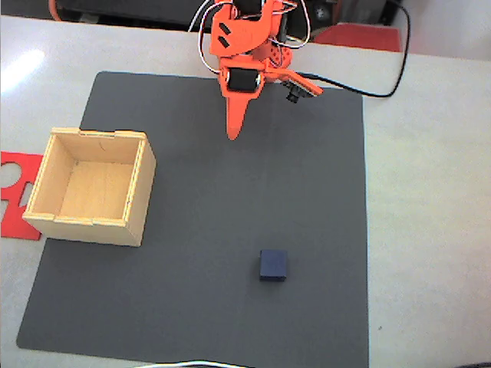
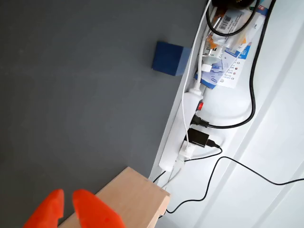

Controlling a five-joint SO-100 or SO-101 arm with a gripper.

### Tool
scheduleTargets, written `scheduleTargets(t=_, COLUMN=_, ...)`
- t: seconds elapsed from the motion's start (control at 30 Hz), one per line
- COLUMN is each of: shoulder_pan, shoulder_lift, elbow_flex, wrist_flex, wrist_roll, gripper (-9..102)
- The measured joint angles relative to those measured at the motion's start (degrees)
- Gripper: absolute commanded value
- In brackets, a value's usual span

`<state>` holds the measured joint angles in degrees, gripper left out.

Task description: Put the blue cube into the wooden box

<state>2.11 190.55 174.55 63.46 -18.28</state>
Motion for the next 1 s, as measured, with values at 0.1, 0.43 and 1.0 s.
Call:
scheduleTargets(t=0.1, shoulder_pan=2.0, shoulder_lift=0.0, elbow_flex=2.0, wrist_flex=-3.6, wrist_roll=3.8, gripper=0)
scheduleTargets(t=0.43, shoulder_pan=2.6, shoulder_lift=0.0, elbow_flex=2.3, wrist_flex=-8.9, wrist_roll=17.8, gripper=0)
scheduleTargets(t=1.0, shoulder_pan=2.5, shoulder_lift=0.0, elbow_flex=2.3, wrist_flex=-8.9, wrist_roll=17.8, gripper=0)
